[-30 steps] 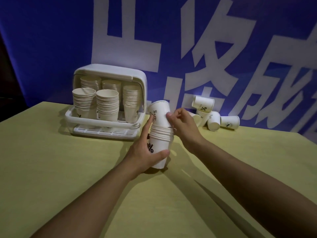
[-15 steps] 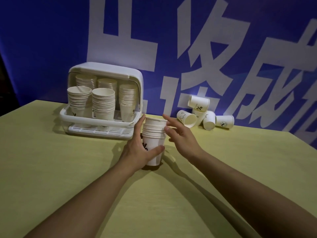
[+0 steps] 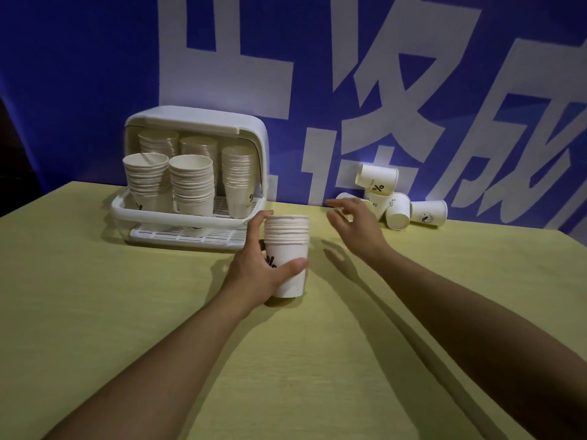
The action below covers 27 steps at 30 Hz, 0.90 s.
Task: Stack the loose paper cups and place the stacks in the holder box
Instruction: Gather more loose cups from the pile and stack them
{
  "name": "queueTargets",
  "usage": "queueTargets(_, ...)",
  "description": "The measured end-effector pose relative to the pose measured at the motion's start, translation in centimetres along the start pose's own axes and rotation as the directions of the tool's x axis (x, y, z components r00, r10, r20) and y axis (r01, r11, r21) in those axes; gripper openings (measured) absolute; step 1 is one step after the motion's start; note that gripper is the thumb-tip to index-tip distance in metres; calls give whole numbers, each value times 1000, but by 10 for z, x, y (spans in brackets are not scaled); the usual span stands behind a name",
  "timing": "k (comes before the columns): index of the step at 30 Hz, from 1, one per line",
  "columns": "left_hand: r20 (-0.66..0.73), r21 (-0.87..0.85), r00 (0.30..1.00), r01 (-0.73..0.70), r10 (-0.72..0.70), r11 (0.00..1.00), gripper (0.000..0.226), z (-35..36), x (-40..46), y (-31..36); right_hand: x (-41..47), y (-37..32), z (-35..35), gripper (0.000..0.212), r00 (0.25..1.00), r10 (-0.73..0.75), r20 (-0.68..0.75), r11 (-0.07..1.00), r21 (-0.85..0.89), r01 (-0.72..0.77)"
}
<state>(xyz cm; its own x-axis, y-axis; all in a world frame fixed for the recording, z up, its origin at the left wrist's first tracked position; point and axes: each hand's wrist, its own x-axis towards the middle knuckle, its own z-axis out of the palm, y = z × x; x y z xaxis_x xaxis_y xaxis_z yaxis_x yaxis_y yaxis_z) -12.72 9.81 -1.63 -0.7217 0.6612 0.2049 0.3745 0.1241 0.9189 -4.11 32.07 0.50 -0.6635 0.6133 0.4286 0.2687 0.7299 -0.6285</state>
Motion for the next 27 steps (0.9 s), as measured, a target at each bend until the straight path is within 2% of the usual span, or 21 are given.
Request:
queueTargets(2,9,-14,1000,12,-12,1000,92,-1,1,0,19,25,-3,40,997,59,-43,976,-209,-67)
queueTargets(4,15,-21,1000,21,-21,1000,92,-1,2,1,35,45,-6,48,998,51,-43,917,-395,-64)
queueTargets(7,13,-22,1000,23,-23,999,93,0,3,0,50,62,-7,53,1000,25,1,861,-509,-21)
queueTargets(10,17,-9,999,28,-28,1000,95,0,3,1,58,68,-2,57,1000,22,6,850,-527,-16)
queueTargets(12,24,11,999,30,-31,999,97,0,3,2,62,68,1,55,998,30,-47,869,-492,-49)
queueTargets(16,32,13,999,14,-14,1000,96,0,3,3,75,54,-1,47,978,138,-156,968,-188,-167)
queueTargets(19,29,16,1000,-1,0,1000,95,1,2,3,80,48,0,57,976,174,-129,967,-164,-194)
queueTargets(23,28,15,1000,-12,11,1000,97,0,1,3,82,43,1,87,976,213,-35,946,-244,-215)
queueTargets(27,38,20,999,-25,24,1000,97,0,-1,4,72,34,-5,79,972,223,68,949,-244,-200)
